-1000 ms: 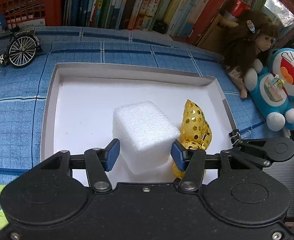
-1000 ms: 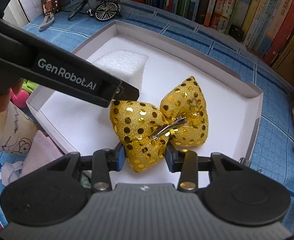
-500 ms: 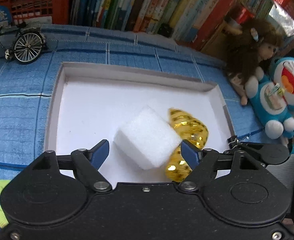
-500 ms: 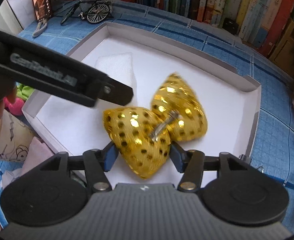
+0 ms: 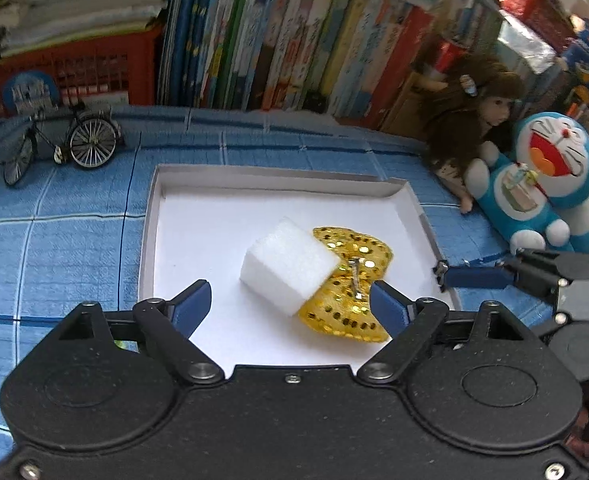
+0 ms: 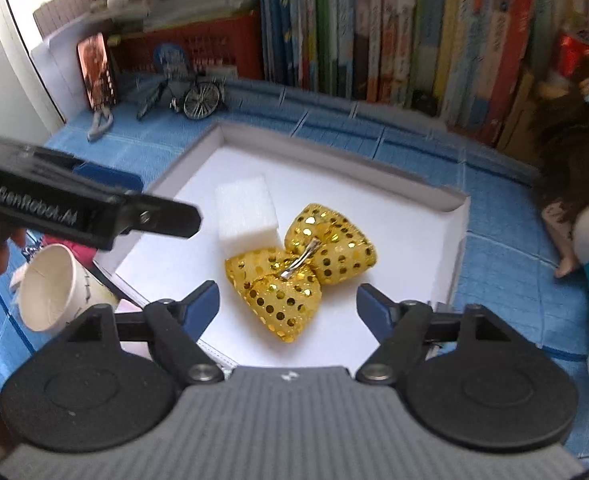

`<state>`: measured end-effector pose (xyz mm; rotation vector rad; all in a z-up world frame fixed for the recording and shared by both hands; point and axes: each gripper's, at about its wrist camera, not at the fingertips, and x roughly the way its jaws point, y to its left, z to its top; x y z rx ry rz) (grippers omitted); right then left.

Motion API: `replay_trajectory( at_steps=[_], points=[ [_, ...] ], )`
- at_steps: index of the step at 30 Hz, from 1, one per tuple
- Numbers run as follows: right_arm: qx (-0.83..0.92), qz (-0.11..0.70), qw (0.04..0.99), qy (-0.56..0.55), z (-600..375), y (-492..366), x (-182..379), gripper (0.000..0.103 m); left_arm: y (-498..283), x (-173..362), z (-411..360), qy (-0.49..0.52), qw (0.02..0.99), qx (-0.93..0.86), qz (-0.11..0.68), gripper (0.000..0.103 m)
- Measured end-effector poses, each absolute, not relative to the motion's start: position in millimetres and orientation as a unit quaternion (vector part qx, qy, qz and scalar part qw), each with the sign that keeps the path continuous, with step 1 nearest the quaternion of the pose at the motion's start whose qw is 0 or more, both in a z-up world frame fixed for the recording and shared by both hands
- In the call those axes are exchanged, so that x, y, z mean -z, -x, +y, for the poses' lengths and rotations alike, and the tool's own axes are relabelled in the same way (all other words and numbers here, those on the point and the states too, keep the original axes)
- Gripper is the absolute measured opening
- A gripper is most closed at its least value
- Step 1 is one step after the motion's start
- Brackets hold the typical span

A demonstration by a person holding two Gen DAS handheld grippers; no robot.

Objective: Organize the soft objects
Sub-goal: 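Open both tools to release the foam block and bow in the box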

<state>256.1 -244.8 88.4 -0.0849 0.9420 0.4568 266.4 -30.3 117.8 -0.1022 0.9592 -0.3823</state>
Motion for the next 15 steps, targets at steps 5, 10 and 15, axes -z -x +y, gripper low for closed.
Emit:
replay_trajectory(
  at_steps=[5, 10, 15],
  points=[
    [-0.203, 0.430, 0.879, 0.039, -255.7, -234.5, -97.7, 0.088, -236.2, -132.0, -30.8, 0.039, 0.878, 0.198, 0.434, 0.087],
    [-0.189, 0.397, 0.898, 0.034, -268.3, -205.0, -106.5, 0.088, -200.0, -144.0, -27.7, 0.020, 0.895, 0.212, 0.393, 0.088],
    [-0.173, 0.358, 0.917, 0.027, -278.2, -175.2, -115.7, 0.089, -169.0, -148.8, -21.0, 0.026, 0.903, 0.227, 0.365, 0.089]
  ],
)
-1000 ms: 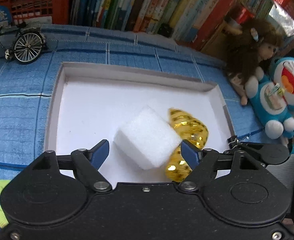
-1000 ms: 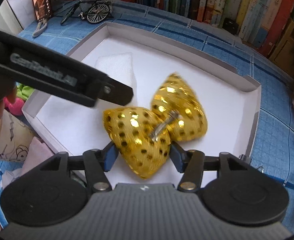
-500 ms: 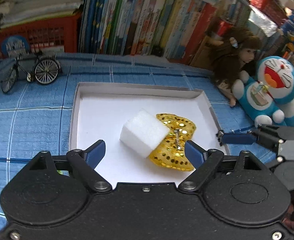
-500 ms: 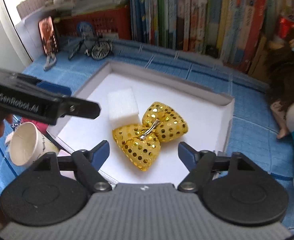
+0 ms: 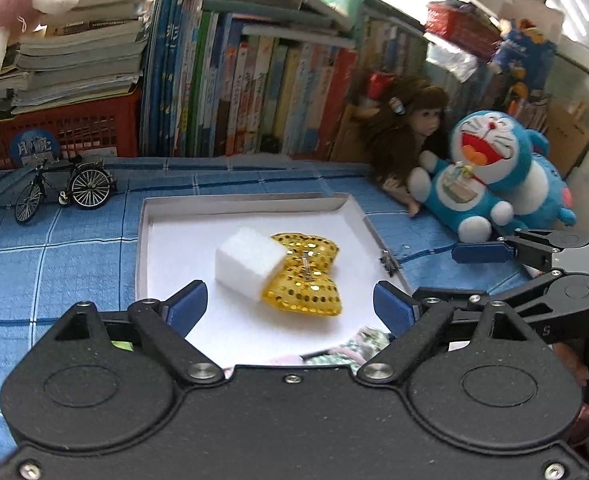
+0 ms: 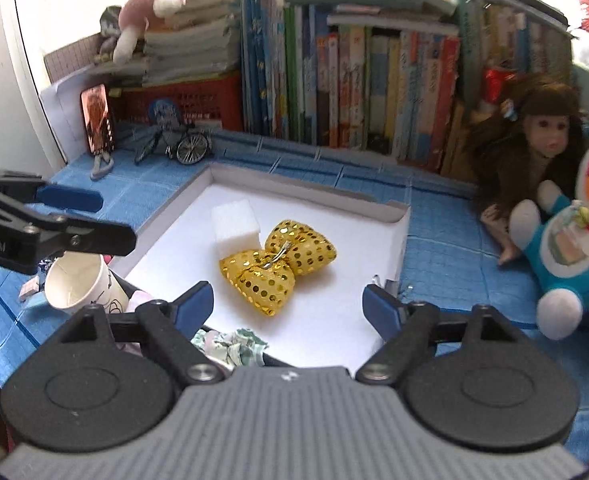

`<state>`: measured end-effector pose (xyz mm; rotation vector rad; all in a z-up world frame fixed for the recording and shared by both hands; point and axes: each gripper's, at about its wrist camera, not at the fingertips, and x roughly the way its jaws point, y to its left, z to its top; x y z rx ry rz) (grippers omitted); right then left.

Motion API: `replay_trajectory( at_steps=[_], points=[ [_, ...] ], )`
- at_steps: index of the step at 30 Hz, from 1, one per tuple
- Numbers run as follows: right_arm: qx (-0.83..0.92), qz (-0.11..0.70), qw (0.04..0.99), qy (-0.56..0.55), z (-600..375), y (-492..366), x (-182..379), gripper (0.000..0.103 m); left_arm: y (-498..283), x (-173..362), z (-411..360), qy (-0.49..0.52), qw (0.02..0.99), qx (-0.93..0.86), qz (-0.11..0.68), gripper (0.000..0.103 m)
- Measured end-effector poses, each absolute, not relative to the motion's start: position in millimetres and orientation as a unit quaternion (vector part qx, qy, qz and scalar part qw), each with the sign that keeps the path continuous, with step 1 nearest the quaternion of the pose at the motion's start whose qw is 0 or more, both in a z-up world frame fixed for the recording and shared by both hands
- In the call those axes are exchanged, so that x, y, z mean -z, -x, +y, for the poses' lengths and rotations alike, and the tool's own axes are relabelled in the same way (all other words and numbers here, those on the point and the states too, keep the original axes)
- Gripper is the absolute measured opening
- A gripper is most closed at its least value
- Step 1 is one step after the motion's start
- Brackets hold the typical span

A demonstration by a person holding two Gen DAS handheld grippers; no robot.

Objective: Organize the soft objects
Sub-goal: 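Open both tools to release the foam block and bow in the box, then grasp the folded white paper with the left tool while the right tool grasps the white plush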

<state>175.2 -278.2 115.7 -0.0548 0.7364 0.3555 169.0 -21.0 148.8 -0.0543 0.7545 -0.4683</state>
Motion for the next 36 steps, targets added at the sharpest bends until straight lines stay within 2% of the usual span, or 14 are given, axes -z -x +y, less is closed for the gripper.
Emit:
replay_trajectory(
  at_steps=[5, 19, 28, 36],
  points=[
    [-0.168, 0.321, 0.932, 0.026, -280.2, -145.6, -118.0, 0.093, -135.5, -150.4, -16.5, 0.020, 0.915, 0.232, 0.329, 0.091],
    [-0.104, 0.229, 0.966, 0.064, -272.8, -69.3, -85.2, 0.093, -52.9, -119.9, -4.9, 0.067, 0.927, 0.263, 0.259, 0.096],
    [-0.063, 0.191, 0.979, 0.023, -283.9, -39.3, -44.0, 0.095, -22.4, -86.0, -4.3, 0.053, 0.939, 0.239, 0.242, 0.097],
    [-0.048, 0.145, 0.988, 0.004, -289.5, -17.7, -35.0, 0.096, 7.0, -66.7, -0.8, 0.042, 0.955, 0.202, 0.214, 0.100]
  ],
)
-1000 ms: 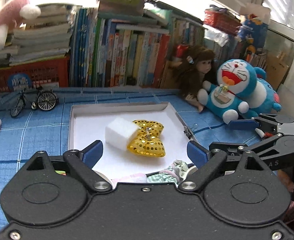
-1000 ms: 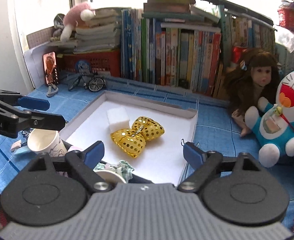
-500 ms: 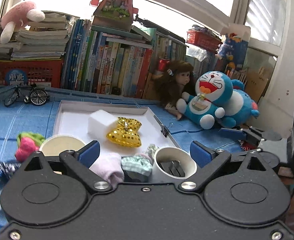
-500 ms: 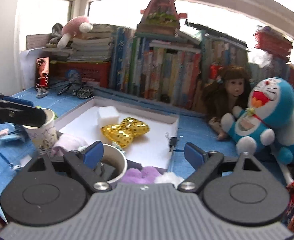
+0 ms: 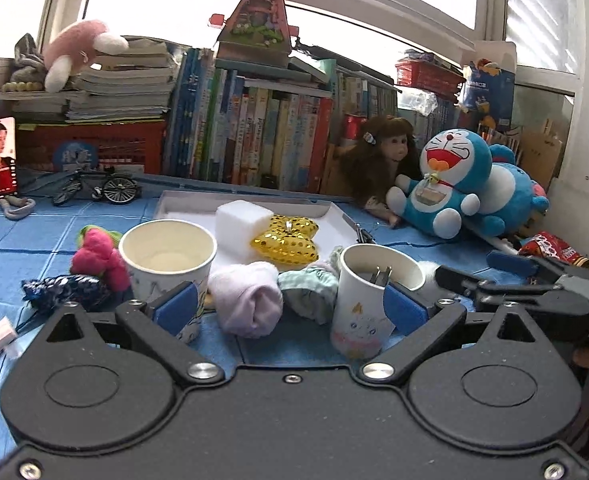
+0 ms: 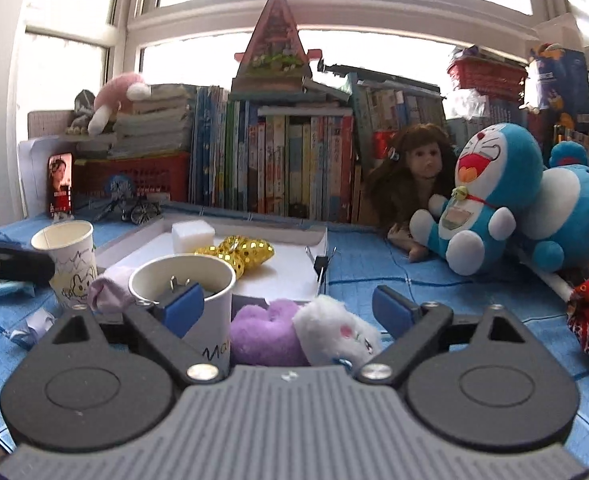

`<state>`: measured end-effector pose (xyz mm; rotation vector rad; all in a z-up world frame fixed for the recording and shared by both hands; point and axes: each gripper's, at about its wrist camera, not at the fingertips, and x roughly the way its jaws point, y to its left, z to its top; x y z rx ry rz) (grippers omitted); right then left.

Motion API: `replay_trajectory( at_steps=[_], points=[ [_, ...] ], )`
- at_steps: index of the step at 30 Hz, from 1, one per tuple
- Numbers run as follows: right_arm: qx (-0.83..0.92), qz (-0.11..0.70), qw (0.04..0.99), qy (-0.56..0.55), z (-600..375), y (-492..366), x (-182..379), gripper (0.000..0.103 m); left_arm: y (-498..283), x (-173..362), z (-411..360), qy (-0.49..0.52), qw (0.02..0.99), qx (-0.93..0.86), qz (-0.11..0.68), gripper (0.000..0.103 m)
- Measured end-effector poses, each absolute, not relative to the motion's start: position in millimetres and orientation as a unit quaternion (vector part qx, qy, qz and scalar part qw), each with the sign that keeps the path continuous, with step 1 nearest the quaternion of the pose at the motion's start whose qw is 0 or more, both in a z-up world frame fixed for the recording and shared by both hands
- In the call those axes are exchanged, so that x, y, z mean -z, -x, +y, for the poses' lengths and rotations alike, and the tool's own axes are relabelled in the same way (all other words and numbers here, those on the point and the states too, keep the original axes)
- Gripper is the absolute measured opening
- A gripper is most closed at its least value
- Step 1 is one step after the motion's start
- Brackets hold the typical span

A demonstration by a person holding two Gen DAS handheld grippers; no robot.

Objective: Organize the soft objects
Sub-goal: 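Grasp the folded white paper with the left tool while the right tool grasps the white plush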

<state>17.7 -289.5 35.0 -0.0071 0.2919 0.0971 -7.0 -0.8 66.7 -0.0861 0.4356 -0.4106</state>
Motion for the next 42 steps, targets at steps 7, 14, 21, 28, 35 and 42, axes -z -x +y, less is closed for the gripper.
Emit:
replay_trajectory(
  at_steps=[7, 14, 21, 28, 35, 42],
  points=[
    [-0.030, 0.142, 0.989, 0.006, -295.0, -10.6, -27.0, 0.097, 19.3, -47.3, 3.6, 0.016, 0.965, 0.159, 0.207, 0.100],
    [-0.012, 0.167, 0.986, 0.006, -299.6, -10.6, -7.2, 0.096, 16.4, -23.0, 12.2, 0.022, 0.967, 0.118, 0.226, 0.100],
    [0.009, 0.173, 0.985, 0.006, -306.1, -14.7, 3.3, 0.085, 4.6, -4.5, 29.9, 0.071, 0.961, 0.095, 0.249, 0.097],
    [-0.016, 0.197, 0.977, -0.076, -325.5, -27.9, 4.1, 0.083, -0.5, 4.2, 37.4, 0.092, 0.960, 0.087, 0.250, 0.086],
    [-0.028, 0.217, 0.963, -0.158, -341.0, -45.4, 10.0, 0.089, -2.9, 9.9, 31.0, 0.080, 0.960, 0.078, 0.258, 0.075],
    [-0.025, 0.232, 0.949, -0.210, -351.5, -60.3, 14.5, 0.090, -6.0, 13.6, 29.6, 0.083, 0.958, 0.084, 0.262, 0.063]
  ],
)
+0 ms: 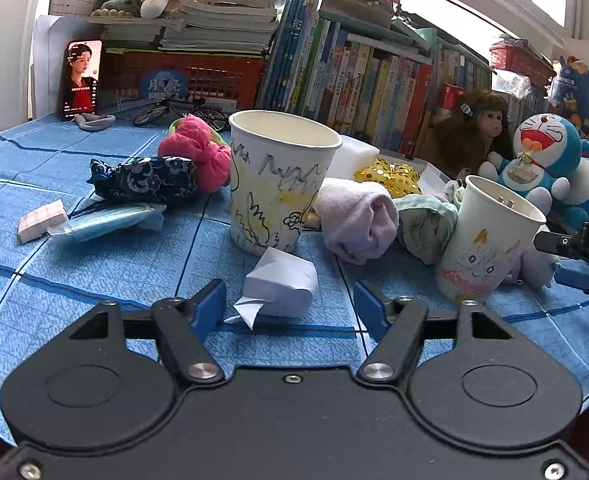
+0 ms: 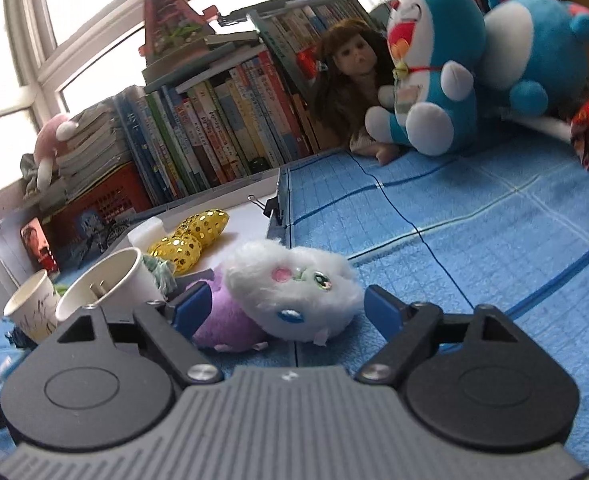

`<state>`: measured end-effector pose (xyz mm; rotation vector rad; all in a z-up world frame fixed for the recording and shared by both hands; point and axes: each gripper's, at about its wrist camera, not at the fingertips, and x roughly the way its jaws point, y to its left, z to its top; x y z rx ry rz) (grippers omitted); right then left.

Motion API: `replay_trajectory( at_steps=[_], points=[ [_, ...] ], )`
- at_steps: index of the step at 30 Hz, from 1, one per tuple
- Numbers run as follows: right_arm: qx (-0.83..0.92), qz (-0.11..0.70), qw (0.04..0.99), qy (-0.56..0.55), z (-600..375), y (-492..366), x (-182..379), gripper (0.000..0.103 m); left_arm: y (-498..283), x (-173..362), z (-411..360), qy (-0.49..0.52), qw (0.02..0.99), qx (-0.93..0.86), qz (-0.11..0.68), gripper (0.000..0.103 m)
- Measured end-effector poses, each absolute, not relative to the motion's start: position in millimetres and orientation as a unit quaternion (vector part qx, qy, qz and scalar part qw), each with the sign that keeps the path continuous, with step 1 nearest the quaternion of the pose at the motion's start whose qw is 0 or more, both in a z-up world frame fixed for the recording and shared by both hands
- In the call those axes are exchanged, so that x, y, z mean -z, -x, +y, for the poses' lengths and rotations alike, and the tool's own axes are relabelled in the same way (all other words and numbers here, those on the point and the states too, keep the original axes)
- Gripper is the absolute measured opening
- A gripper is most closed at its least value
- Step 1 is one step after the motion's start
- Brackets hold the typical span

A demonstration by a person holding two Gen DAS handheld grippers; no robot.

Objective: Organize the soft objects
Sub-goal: 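Grasp the folded white paper with the left tool while the right tool grasps the white plush, then carry the white paper and white plush with both tools into the white box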

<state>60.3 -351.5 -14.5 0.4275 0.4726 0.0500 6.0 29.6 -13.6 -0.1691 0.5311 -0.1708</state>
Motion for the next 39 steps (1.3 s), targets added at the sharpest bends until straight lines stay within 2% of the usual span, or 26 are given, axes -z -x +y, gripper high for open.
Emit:
replay_trajectory(
  at_steps=[5, 10, 15, 19, 23, 37, 39],
  points=[
    [-0.011, 0.237, 0.948, -0.213, -352.8, -66.7, 15.7, 0.090, -6.6, 14.1, 30.5, 0.082, 0.958, 0.083, 0.262, 0.054],
    [-0.011, 0.239, 0.949, -0.203, -350.6, -70.0, 15.1, 0.089, -7.0, 15.2, 30.1, 0.082, 0.958, 0.085, 0.263, 0.050],
    [-0.013, 0.238, 0.953, -0.187, -343.3, -68.7, 15.3, 0.072, -4.2, 18.6, 26.8, 0.071, 0.959, 0.090, 0.261, 0.046],
    [-0.010, 0.233, 0.957, -0.172, -337.2, -67.3, 14.5, 0.067, -1.3, 19.0, 22.0, 0.055, 0.960, 0.096, 0.258, 0.040],
    [-0.008, 0.229, 0.960, -0.161, -334.4, -64.8, 12.4, 0.063, -0.8, 18.0, 22.7, 0.059, 0.959, 0.100, 0.260, 0.026],
    [-0.001, 0.214, 0.967, -0.136, -331.9, -56.1, 4.7, 0.056, 6.5, 8.5, 25.6, 0.058, 0.960, 0.106, 0.251, 0.024],
    [-0.001, 0.215, 0.967, -0.136, -332.2, -55.9, 4.9, 0.056, 6.2, 8.6, 26.1, 0.063, 0.960, 0.101, 0.253, 0.039]
  ],
)
